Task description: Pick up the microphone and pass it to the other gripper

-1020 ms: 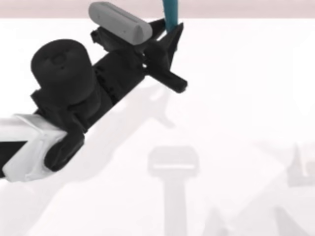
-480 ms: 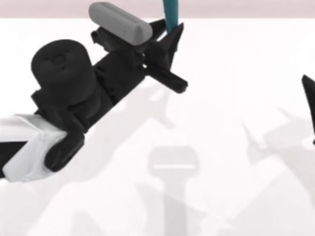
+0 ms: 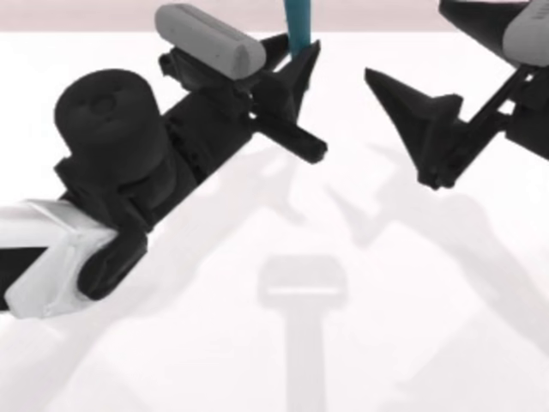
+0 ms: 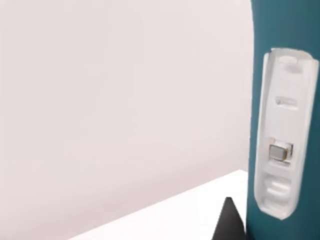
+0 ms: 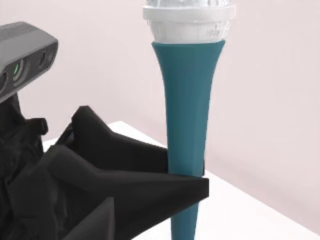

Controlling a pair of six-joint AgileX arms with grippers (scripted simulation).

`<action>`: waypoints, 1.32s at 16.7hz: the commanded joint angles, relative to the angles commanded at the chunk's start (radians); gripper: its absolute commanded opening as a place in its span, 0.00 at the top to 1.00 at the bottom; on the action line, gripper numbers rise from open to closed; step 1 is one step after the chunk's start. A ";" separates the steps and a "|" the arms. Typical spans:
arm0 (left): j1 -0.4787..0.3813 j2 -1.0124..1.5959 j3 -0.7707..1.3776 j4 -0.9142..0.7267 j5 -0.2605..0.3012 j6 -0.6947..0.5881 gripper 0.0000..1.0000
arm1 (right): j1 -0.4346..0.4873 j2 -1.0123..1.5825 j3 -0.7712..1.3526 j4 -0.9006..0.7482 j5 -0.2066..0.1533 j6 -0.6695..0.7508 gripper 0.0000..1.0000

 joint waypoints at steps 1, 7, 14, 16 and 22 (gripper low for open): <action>0.000 0.000 0.000 0.000 0.000 0.000 1.00 | 0.015 0.035 0.019 0.010 -0.012 -0.002 0.00; 0.000 0.000 0.000 0.000 0.000 0.000 1.00 | 0.034 0.085 0.044 0.022 -0.027 -0.004 0.00; 0.000 0.000 0.000 0.000 0.000 0.000 1.00 | 0.080 0.252 0.179 0.056 0.022 -0.002 0.00; 0.000 0.000 0.000 0.000 0.000 0.000 1.00 | 0.106 0.354 0.256 0.075 0.050 -0.001 0.00; 0.000 0.000 0.000 0.000 0.000 0.000 1.00 | 0.143 0.468 0.353 0.095 0.088 0.000 0.00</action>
